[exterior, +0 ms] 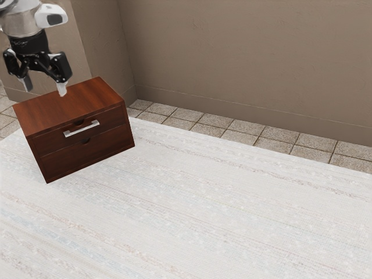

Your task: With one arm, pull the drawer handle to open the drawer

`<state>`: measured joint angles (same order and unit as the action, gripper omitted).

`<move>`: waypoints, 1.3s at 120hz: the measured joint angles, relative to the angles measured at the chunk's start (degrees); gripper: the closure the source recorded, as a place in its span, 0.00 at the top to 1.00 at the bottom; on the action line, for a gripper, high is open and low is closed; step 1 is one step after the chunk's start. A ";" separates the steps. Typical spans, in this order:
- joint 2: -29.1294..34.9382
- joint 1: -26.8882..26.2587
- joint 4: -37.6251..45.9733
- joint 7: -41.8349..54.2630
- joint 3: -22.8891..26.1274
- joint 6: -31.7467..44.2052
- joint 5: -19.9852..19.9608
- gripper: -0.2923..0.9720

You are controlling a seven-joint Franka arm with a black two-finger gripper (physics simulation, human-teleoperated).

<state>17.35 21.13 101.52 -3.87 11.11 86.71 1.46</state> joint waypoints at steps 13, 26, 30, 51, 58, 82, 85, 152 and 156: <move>3.70 -2.72 7.59 -0.36 -0.11 2.53 -1.39 0.77; 10.38 -13.53 19.48 -1.44 -7.57 3.56 -1.43 0.77; 13.10 -18.85 23.50 -2.33 -10.69 3.78 -1.31 0.77; 17.85 -29.53 34.34 0.55 -18.54 10.90 5.45 0.77; 17.45 -29.26 35.33 5.31 -19.25 14.08 8.06 0.77; 10.38 -28.72 36.28 22.48 -19.89 26.46 14.75 0.77; 8.68 -28.71 36.29 24.30 -20.55 28.34 15.16 0.77; -11.26 -24.35 33.46 41.01 -27.09 60.98 13.73 0.77; -12.53 -24.00 32.58 41.06 -27.14 61.88 13.78 0.77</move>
<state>4.82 -2.87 134.11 37.19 -16.03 148.59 15.24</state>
